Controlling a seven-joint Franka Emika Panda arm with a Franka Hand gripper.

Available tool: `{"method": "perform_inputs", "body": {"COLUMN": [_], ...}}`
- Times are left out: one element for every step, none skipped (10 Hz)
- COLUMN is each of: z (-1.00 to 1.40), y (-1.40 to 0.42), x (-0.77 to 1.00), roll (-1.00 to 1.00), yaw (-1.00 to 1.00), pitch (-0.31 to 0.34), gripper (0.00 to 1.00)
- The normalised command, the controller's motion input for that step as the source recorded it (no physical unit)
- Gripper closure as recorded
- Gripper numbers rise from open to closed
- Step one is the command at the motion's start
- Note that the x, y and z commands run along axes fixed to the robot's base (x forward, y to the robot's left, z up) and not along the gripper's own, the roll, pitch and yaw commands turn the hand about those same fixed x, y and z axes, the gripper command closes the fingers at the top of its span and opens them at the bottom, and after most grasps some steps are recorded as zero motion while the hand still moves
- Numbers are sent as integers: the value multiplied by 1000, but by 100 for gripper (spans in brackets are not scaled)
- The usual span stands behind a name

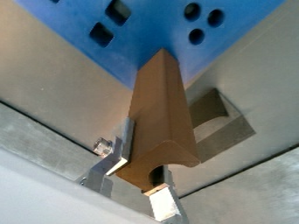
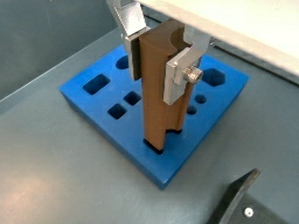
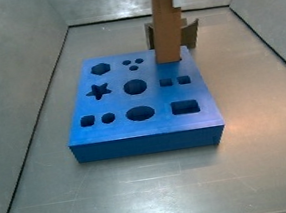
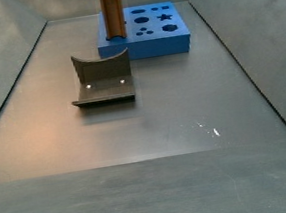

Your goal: Insert the arch object.

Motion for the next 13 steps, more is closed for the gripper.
{"method": "perform_inputs", "body": {"z": [-183,-206,-214,-180,-160,-146,-169,-271,-231,-211,-223,-249,-240], "y": [11,43,71,37,17,0,0,86,180,169,157,203,163], "x": [343,183,-54,-286,-306,-340,-229,0,9,29,0,0,0], "roll": [66,89,124,120,90,84,39,0,0,0,-11,-23,-30], "yaw": [0,0,-71,-157,-169,-177,-140,-249,-223,-34,0,80,120], "pitch": [67,37,0,0,0,0,0,0,0,-6,-50,-70,-84], "gripper": [100,100,100,100,100,100,100,100,100,100,100,100,100]}}
